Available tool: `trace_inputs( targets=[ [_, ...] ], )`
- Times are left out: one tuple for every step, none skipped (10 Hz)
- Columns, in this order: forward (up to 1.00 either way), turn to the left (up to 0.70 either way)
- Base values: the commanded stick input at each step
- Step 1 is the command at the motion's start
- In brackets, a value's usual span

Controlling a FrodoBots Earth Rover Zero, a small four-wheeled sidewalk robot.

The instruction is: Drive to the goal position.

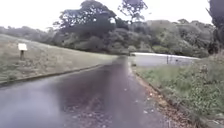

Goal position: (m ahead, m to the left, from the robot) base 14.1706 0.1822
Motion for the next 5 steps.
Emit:
trace_inputs(
  targets=[
    [0.45, -0.17],
    [0.45, 0.02],
    [0.45, 0.02],
    [0.45, 0.02],
    [0.45, 0.02]
  ],
)
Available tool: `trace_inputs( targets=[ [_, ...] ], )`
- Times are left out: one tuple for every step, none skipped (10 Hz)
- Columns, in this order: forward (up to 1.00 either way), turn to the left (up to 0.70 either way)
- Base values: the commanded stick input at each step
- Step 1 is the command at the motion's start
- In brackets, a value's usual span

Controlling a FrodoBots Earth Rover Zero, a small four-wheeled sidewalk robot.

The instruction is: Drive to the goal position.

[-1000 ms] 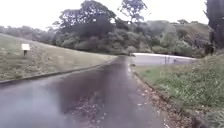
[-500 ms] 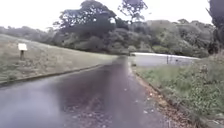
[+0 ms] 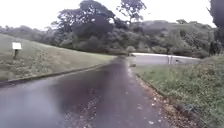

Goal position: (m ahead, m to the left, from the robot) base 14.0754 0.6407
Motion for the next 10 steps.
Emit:
trace_inputs(
  targets=[
    [0.45, 0.02],
    [0.45, 0.02],
    [0.45, 0.02],
    [0.45, 0.02],
    [0.45, 0.02],
    [0.45, 0.02],
    [0.45, 0.03],
    [0.45, 0.02],
    [0.45, 0.02],
    [0.45, 0.02]
  ],
)
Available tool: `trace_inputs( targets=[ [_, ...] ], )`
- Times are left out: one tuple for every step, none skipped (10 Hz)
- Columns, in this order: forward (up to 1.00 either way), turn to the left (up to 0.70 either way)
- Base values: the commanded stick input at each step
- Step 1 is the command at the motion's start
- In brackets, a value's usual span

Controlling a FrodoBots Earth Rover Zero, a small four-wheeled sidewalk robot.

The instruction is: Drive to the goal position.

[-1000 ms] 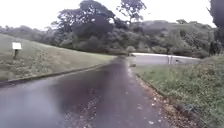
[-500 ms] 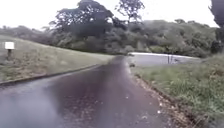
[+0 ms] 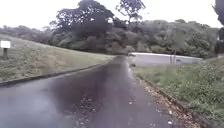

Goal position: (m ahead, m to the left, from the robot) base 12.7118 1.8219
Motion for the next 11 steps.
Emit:
trace_inputs(
  targets=[
    [0.45, 0.02],
    [0.45, 0.02],
    [0.45, 0.02],
    [0.45, 0.02],
    [0.45, 0.02],
    [0.45, 0.02],
    [0.45, 0.02],
    [0.45, 0.02],
    [0.45, -0.09],
    [0.45, -0.19],
    [0.45, -0.25]
  ],
)
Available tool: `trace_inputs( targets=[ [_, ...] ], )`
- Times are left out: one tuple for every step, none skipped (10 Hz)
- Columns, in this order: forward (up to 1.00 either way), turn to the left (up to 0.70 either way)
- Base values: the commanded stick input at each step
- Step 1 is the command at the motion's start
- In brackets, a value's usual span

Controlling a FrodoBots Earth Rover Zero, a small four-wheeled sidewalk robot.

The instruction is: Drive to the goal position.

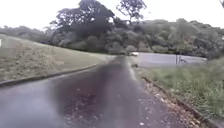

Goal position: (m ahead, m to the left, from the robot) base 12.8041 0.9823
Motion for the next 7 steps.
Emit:
trace_inputs(
  targets=[
    [0.45, -0.27],
    [0.45, -0.27],
    [0.45, -0.27],
    [0.45, -0.27],
    [0.45, -0.27],
    [0.45, -0.27],
    [0.45, -0.27]
  ],
)
